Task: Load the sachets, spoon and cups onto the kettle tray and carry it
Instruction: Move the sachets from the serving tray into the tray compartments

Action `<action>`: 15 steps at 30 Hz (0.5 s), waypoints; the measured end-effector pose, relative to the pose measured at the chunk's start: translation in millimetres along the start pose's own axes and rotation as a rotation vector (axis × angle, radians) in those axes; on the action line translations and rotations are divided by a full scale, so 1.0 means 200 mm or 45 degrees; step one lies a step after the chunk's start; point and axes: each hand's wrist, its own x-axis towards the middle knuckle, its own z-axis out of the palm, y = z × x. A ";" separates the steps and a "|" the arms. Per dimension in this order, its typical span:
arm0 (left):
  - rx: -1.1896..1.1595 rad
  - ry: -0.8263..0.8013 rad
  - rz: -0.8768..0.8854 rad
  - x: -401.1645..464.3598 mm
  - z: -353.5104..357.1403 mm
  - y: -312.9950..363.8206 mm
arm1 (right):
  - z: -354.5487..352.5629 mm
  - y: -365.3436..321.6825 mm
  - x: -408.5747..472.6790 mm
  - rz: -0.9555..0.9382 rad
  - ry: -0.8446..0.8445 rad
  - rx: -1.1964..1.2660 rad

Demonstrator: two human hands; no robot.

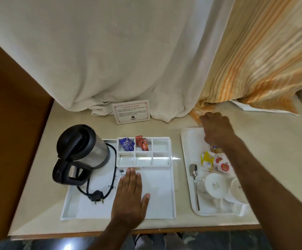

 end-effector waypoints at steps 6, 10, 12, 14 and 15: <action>0.004 -0.005 0.002 0.00 0.00 -0.01 | 0.13 0.23 0.01 -0.010 -0.360 0.085; -0.014 -0.005 0.016 0.00 0.00 -0.01 | 0.17 0.25 0.00 -0.020 -0.203 0.022; -0.018 -0.009 0.010 0.00 0.00 -0.01 | 0.17 0.26 0.01 -0.013 -0.194 0.011; -0.024 -0.010 0.008 0.00 -0.01 0.00 | 0.17 0.26 0.02 0.001 -0.199 0.033; -0.023 -0.007 0.007 0.00 -0.01 0.00 | 0.16 0.26 0.02 -0.006 -0.205 0.067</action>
